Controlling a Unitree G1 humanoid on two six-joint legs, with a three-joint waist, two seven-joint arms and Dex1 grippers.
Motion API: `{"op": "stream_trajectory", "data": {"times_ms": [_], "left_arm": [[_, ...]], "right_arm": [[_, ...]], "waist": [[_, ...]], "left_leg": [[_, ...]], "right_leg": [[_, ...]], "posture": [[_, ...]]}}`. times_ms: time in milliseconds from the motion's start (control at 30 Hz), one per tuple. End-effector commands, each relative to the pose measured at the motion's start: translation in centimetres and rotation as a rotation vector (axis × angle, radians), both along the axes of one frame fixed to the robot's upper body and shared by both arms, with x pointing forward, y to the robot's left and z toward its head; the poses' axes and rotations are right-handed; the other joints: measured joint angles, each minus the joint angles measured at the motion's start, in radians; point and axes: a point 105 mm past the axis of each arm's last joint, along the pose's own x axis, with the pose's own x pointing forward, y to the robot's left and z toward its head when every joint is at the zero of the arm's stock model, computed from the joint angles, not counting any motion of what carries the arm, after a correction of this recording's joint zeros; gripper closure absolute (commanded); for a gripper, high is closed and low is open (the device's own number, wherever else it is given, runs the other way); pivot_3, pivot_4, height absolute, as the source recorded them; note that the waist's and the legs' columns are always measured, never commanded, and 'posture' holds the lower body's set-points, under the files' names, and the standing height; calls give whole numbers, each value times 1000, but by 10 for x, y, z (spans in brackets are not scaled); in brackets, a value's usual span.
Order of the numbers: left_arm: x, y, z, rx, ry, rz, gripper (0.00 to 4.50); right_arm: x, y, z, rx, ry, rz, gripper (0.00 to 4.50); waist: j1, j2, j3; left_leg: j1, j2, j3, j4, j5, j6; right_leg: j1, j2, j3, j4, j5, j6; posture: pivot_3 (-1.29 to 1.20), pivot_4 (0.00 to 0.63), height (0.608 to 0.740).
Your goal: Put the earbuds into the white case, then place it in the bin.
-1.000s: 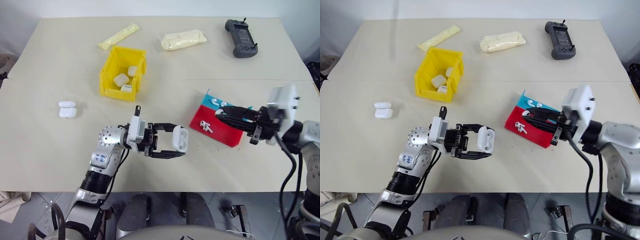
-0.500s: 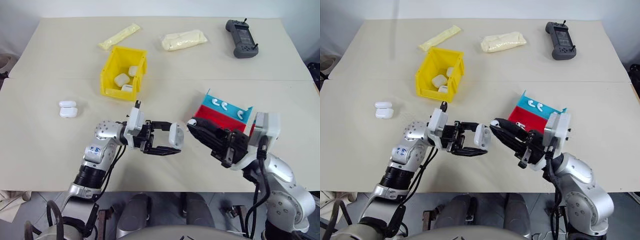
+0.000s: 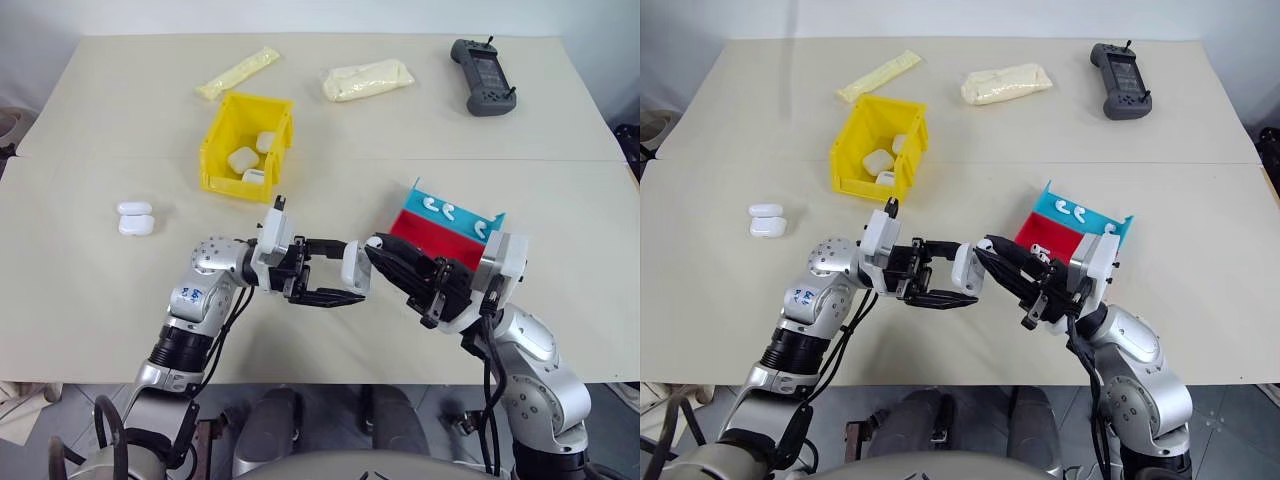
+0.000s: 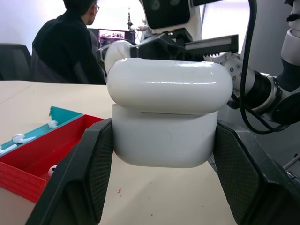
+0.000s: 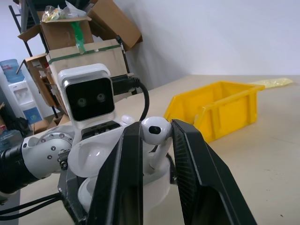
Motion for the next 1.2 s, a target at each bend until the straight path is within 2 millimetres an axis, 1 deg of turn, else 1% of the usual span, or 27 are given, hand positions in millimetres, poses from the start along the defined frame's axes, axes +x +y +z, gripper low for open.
{"op": "stream_trajectory", "data": {"times_ms": [33,300,400,533,667,833,900,1000,1067,1200], "left_arm": [[-3,-5,14,-33,-58,-20,1709],[-3,-8,17,-53,-64,-28,1709],[-4,-8,18,-67,-61,-30,1709],[-2,-8,19,-82,-62,-19,1709],[1,-8,20,-96,-66,-10,1709],[2,-11,20,-110,-72,-5,1709],[1,-11,20,-113,-74,-5,1709],[1,-13,19,-117,-75,-7,1709],[1,-13,18,-117,-76,-8,1709],[2,-13,15,-102,-77,-1,1709]], "right_arm": [[-1,1,-1,-4,-19,4,3965],[4,3,-10,-50,-41,-2,3965],[6,1,-15,-107,-68,-5,3965],[3,-2,-26,-262,-111,61,3965],[4,-8,-20,-274,-123,84,3965],[7,-12,-11,-275,-93,123,3965],[8,-11,-7,-273,-82,136,3208],[8,-12,-1,-273,-76,154,2321],[9,-12,6,-279,-93,152,1587],[9,-23,20,-310,-126,104,237]], "waist": [[0,0,0],[0,0,0],[0,0,0],[1,0,0],[1,0,0],[1,0,0],[1,0,0],[2,0,0],[2,0,0],[4,0,0]], "left_leg": [[0,0,0,0,0,0],[0,0,0,0,0,0],[0,0,0,0,0,0],[0,0,0,0,0,0],[0,0,0,0,0,0],[0,1,0,0,0,0],[0,1,0,0,0,0],[0,1,0,0,0,0],[0,1,0,0,0,0],[0,1,0,0,0,0]], "right_leg": [[0,0,0,0,0,0],[0,0,0,0,0,0],[0,0,0,0,0,0],[0,0,0,0,0,0],[0,0,0,0,0,0],[0,0,0,0,0,0],[0,0,0,0,0,0],[0,0,0,-1,0,0],[0,0,0,-1,0,0],[0,0,0,-1,0,0]], "posture": [[0,150,740],[0,150,740],[0,150,740],[0,150,740],[0,150,740],[0,150,740],[0,150,740],[0,150,740],[0,150,740],[0,150,740]]}}
